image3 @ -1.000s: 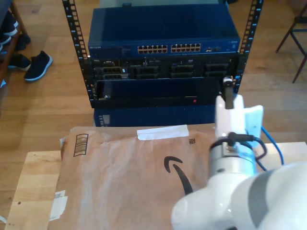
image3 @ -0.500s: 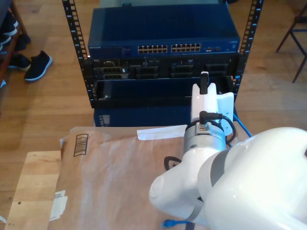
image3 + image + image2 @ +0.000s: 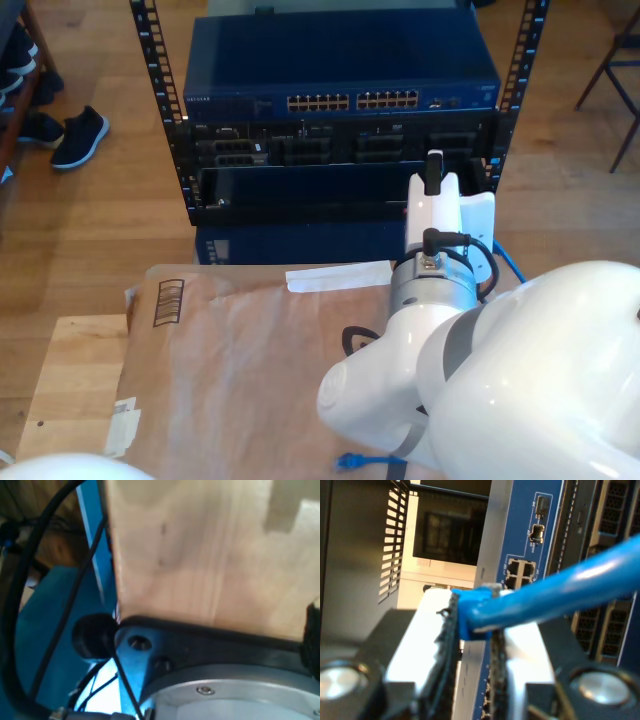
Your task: Grab the cable and plug it in
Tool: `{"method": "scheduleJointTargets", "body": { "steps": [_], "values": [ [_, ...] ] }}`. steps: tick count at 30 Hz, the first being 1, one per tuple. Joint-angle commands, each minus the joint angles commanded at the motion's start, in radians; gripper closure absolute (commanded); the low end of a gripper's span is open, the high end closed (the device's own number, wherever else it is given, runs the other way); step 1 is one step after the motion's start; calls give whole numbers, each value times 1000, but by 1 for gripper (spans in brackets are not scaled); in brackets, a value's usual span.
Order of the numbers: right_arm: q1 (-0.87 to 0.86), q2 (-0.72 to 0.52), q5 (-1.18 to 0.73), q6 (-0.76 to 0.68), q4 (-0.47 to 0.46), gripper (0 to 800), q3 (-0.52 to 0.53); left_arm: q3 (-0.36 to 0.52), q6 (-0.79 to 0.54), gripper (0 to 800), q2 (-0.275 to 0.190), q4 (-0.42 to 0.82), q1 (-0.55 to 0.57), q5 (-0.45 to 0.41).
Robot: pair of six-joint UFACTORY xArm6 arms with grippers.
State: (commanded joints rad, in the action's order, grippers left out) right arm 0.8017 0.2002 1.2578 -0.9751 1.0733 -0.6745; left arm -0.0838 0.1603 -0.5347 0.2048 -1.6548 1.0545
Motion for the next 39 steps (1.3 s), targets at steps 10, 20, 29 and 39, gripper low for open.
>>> {"method": "scheduleJointTargets", "body": {
  "steps": [10,20,29,39],
  "values": [
    [46,49,-2,-2,2,800,-46,0,0,0,2,0,0,0],
    [52,147,-3,0,21,800,-173,0,0,0,2,0,0,0],
    [51,121,-95,-2,43,800,-172,0,0,0,2,0,0,0],
    [91,80,-115,77,60,800,-169,0,0,0,2,0,0,0]
  ]
}}
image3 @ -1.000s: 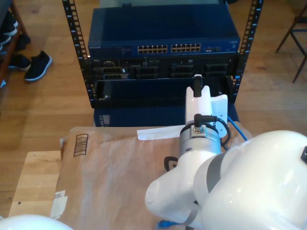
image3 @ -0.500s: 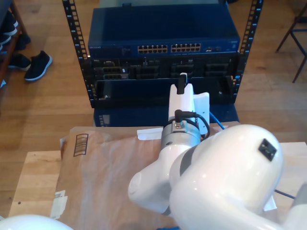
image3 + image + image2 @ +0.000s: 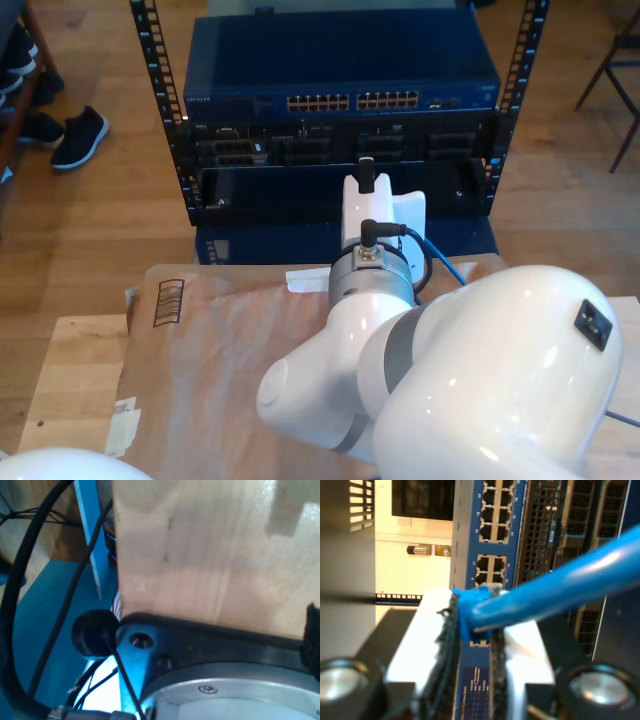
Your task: Grab the cable and plug it in
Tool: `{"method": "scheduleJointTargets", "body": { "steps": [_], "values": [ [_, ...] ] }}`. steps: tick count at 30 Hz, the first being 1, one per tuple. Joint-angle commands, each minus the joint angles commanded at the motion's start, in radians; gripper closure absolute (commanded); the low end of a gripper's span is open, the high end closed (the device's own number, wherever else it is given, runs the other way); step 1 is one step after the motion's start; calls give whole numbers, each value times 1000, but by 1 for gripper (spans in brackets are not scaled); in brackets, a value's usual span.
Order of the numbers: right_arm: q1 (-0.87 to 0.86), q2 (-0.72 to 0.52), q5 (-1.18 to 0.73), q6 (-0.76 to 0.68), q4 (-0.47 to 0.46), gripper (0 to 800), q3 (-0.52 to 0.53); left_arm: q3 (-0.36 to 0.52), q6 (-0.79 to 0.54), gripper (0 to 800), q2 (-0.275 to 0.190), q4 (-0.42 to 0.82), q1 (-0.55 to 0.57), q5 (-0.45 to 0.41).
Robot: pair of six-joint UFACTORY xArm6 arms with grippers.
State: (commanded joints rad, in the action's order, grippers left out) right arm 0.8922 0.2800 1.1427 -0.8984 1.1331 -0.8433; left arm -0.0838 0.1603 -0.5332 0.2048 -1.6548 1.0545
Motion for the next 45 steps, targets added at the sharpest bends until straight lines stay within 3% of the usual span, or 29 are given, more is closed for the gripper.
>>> {"method": "scheduleJointTargets", "body": {
  "steps": [8,10,14,20,24,26,30,38,45],
  "values": [
    [46,-5,-2,14,86,800,8,0,0,0,0,0,0,0],
    [83,-6,0,12,138,799,37,0,0,0,0,0,0,0],
    [89,-8,8,8,146,799,106,0,0,0,0,0,0,0],
    [37,2,26,11,123,799,86,0,0,0,0,0,0,0],
    [-11,78,26,11,8,799,-78,0,0,0,0,0,0,0],
    [-26,112,28,11,3,799,-147,0,0,0,0,0,0,0],
    [-58,130,28,-14,2,799,-187,0,0,0,0,0,0,0],
    [-87,127,132,-126,-28,800,-87,0,0,0,0,0,0,0],
    [-109,124,207,-127,-29,800,-126,0,0,0,0,0,0,0]
  ]
}}
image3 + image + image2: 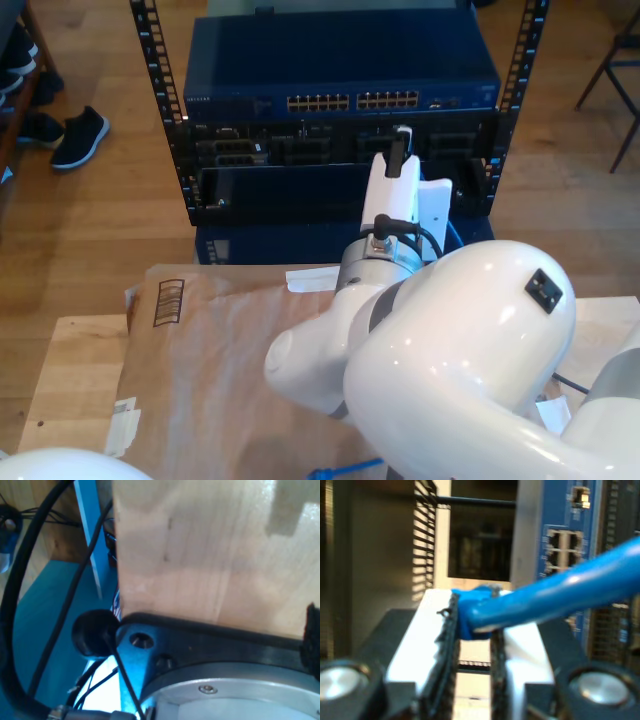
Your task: Grab the cable and plug it in
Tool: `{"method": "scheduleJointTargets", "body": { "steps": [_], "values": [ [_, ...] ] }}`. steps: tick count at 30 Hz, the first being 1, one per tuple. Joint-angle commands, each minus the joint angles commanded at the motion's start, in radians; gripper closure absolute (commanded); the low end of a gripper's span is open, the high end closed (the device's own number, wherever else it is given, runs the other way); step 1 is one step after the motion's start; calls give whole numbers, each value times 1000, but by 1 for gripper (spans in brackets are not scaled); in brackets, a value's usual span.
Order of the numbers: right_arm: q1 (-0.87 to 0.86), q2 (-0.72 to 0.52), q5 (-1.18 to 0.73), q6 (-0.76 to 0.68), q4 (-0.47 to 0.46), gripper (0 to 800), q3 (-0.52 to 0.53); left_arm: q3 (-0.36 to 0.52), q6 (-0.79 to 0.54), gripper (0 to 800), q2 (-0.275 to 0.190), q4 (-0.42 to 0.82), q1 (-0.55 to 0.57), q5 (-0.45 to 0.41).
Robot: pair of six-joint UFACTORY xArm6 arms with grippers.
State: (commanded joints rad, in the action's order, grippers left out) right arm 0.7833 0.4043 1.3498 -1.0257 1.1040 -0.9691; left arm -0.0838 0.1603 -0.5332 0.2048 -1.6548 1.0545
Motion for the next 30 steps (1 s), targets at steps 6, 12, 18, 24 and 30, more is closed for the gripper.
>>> {"method": "scheduleJointTargets", "body": {
  "steps": [6,12,18,24,30],
  "values": [
    [-44,6,-8,-95,-98,800,55,0,0,0,0,0,0,-2],
    [-150,5,-20,-285,-325,800,126,0,0,0,0,0,0,0],
    [-175,40,-20,-361,-342,800,123,0,0,0,0,0,0,0],
    [-216,104,-20,-370,-344,800,68,0,0,0,0,0,0,0],
    [-245,189,-20,-370,-377,800,-46,0,0,0,0,0,0,0]
  ]
}}
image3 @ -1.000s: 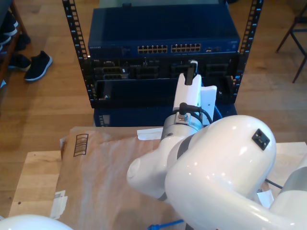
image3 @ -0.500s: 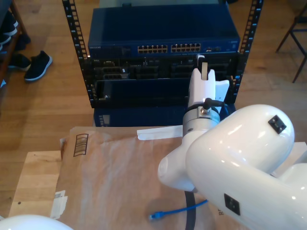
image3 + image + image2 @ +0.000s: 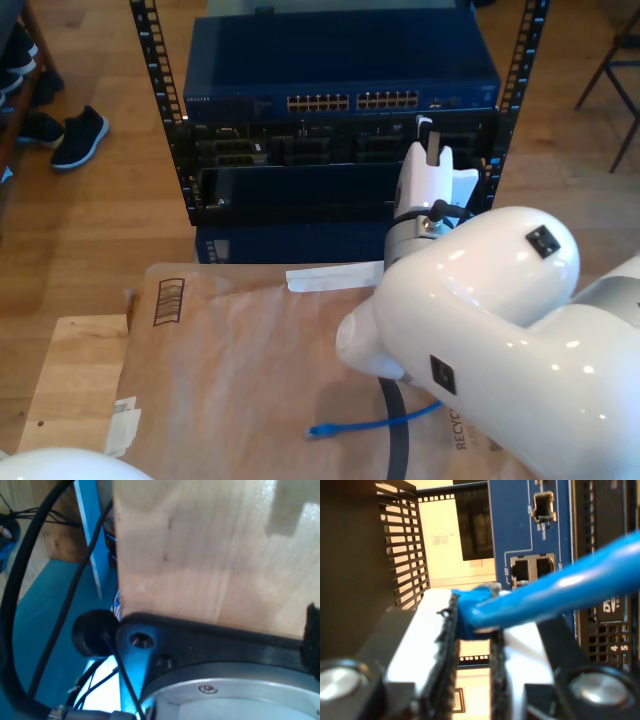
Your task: Grab the cable and plug it in
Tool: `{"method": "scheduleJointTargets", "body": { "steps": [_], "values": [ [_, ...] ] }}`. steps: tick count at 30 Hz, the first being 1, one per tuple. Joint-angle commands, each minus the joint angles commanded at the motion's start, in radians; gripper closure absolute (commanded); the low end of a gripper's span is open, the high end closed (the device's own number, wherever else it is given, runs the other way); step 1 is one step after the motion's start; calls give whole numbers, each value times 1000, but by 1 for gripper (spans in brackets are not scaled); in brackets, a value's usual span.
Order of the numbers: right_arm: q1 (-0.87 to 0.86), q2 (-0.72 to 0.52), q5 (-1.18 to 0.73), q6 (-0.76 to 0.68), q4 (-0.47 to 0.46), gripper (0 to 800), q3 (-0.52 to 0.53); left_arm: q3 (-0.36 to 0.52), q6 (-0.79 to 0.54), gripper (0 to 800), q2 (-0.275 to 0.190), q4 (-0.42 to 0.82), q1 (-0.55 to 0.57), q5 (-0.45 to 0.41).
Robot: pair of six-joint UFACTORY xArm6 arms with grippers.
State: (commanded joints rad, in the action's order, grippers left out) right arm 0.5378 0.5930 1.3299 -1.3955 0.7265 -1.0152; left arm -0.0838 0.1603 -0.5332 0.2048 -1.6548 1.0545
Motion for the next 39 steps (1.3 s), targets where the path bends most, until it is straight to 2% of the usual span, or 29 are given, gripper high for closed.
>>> {"method": "scheduleJointTargets", "body": {
  "steps": [8,18,21,39],
  "values": [
    [-46,68,2,-2,-112,800,-49,0,0,0,0,0,0,0],
    [-100,127,9,0,-170,800,-110,0,0,0,0,0,0,0],
    [-103,129,14,0,-216,800,-109,0,0,0,0,0,0,0],
    [-110,132,23,11,-221,800,-114,0,0,0,0,0,0,0]
  ]
}}
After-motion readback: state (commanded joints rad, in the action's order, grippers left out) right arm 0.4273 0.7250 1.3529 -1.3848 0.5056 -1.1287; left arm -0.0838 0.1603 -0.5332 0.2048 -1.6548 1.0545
